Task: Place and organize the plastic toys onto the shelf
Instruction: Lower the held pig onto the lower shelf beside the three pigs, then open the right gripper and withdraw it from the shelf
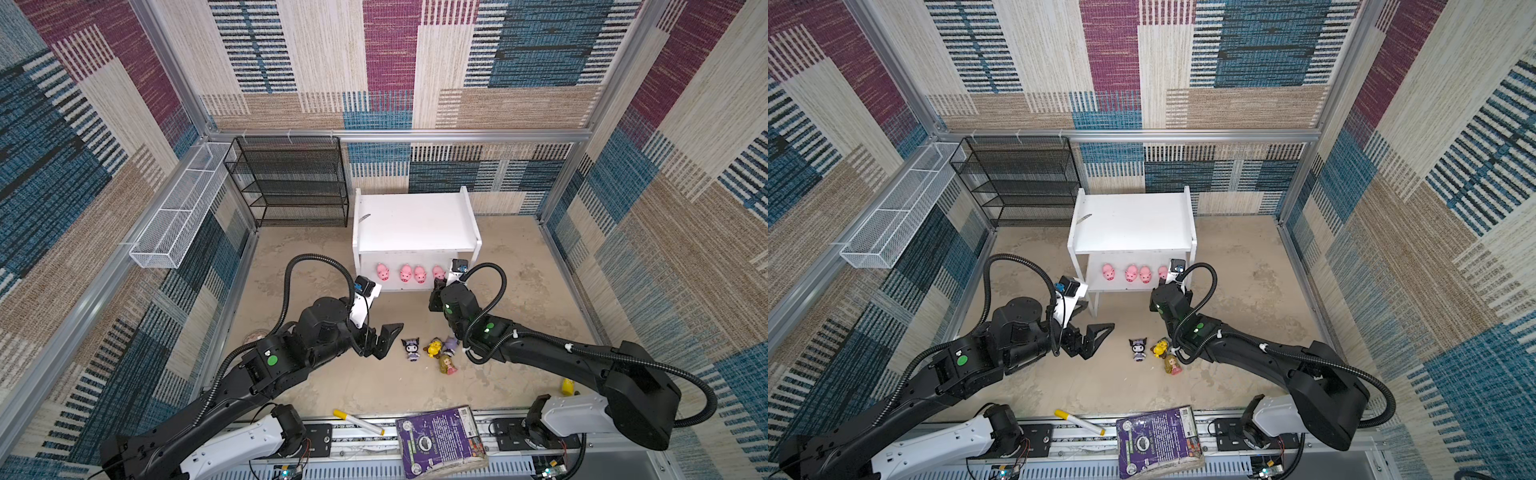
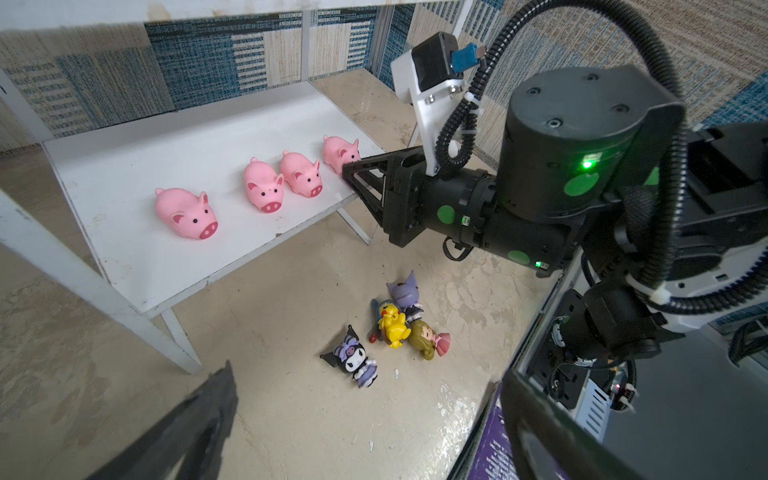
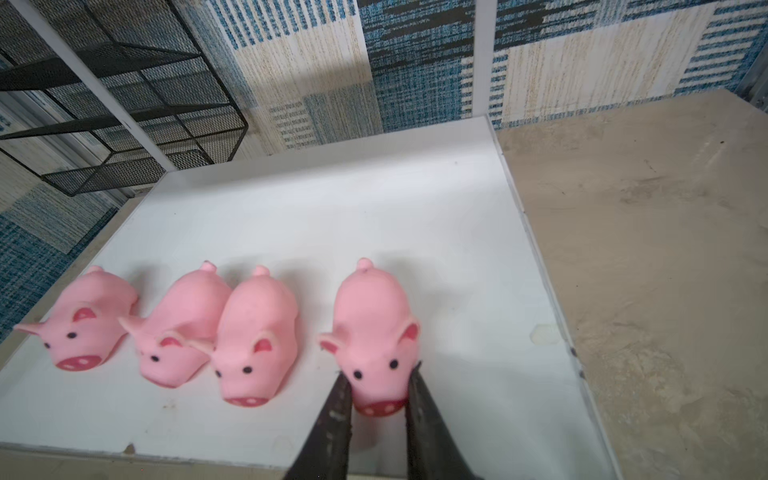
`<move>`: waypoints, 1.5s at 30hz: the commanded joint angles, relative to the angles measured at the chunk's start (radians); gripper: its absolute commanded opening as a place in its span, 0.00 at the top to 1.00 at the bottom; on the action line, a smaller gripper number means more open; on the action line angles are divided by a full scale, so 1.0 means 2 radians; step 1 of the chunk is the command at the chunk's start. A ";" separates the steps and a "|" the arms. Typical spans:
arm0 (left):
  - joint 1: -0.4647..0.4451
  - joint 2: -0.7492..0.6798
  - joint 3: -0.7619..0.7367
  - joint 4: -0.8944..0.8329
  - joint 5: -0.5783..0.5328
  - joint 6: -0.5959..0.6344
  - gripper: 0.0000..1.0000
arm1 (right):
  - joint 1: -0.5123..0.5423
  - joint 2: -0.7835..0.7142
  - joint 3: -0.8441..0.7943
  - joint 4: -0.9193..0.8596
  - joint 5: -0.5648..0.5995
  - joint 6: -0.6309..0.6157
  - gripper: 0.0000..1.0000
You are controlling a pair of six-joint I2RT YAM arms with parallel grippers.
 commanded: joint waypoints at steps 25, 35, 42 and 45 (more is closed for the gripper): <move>0.001 0.005 -0.002 0.027 0.006 0.017 0.01 | -0.020 0.019 0.000 0.026 -0.029 -0.027 0.63; 0.001 0.004 -0.004 0.028 0.007 0.016 0.01 | -0.020 -0.008 -0.015 0.010 -0.021 -0.017 0.58; 0.001 0.006 -0.005 0.031 0.009 0.015 0.01 | -0.020 -0.044 -0.031 0.002 -0.034 -0.027 0.51; 0.001 0.004 -0.005 0.031 0.008 0.015 0.01 | -0.020 -0.067 -0.040 -0.006 -0.052 -0.033 0.46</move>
